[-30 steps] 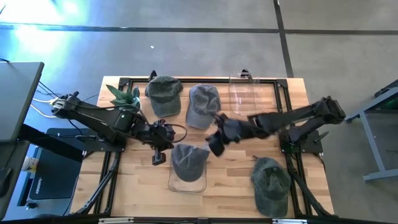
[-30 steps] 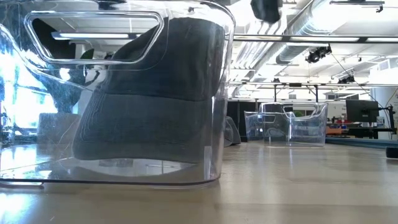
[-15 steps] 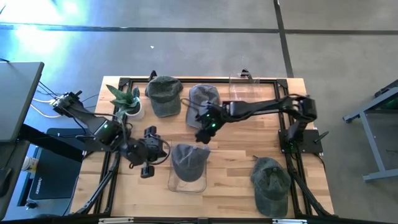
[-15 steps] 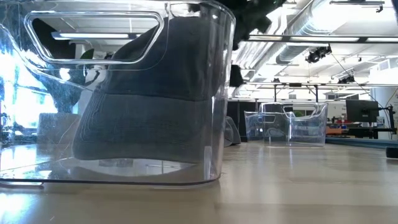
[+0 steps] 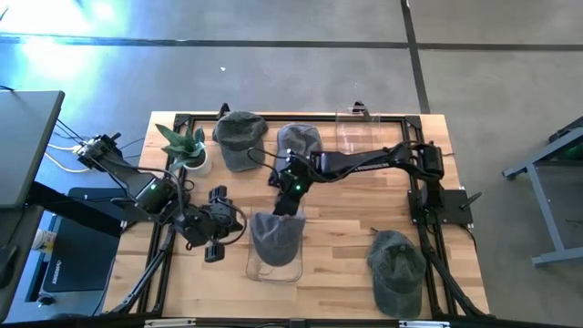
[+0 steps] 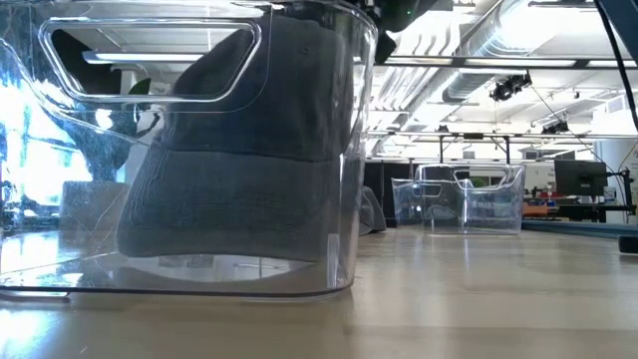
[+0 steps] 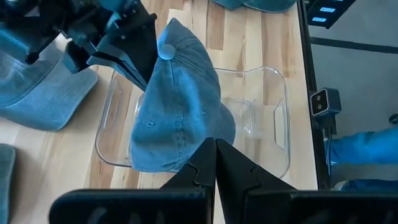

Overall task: Pick & Place hat
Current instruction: Put the bottom gray cap into the bottom transparent bin

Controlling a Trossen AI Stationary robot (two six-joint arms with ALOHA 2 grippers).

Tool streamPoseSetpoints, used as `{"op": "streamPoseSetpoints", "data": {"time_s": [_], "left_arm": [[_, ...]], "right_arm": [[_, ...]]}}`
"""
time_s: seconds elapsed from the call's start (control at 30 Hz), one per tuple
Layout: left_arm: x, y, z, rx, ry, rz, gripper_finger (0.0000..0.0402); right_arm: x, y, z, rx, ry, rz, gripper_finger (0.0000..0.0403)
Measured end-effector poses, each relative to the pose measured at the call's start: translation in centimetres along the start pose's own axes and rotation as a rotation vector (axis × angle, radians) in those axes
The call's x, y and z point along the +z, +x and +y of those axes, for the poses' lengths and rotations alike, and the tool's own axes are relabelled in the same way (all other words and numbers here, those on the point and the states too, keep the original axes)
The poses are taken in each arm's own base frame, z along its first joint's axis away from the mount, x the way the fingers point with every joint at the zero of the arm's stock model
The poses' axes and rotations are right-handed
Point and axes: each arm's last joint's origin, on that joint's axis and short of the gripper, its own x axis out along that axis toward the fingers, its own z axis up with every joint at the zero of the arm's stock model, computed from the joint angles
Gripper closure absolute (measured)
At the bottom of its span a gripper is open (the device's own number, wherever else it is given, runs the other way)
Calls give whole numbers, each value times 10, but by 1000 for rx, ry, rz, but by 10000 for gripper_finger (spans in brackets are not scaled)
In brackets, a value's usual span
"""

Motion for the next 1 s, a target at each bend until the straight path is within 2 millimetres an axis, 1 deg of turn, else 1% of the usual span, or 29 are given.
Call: {"op": "streamPoseSetpoints", "data": {"time_s": [0.13,0.2,0.27,0.4,0.47,0.53,0.63,0.73,0.8,0.9,1.0], "left_arm": [[0,0,0,3,3,-1,396],[0,0,0,5,4,3,396],[-1,0,0,6,5,4,396],[-1,0,1,7,6,6,396],[-1,0,1,9,8,10,396],[-1,0,1,9,14,11,396],[-1,0,1,9,35,11,396],[-1,0,1,9,43,11,396],[-1,0,1,9,43,12,396],[-2,0,1,12,45,17,396],[-2,0,1,12,45,17,396]], "right_arm": [[4,-1,4,97,-12,7,401],[3,0,4,118,-3,17,402],[1,1,2,81,19,3,402],[-3,1,-7,-62,62,-34,401],[-5,1,-9,-78,78,-17,402],[-5,2,-7,-29,68,8,401],[-2,3,3,103,18,38,402],[3,4,15,216,-52,27,401],[5,4,20,257,-79,17,400],[6,4,20,235,-78,-13,399],[6,3,13,159,-32,-40,402]]}}
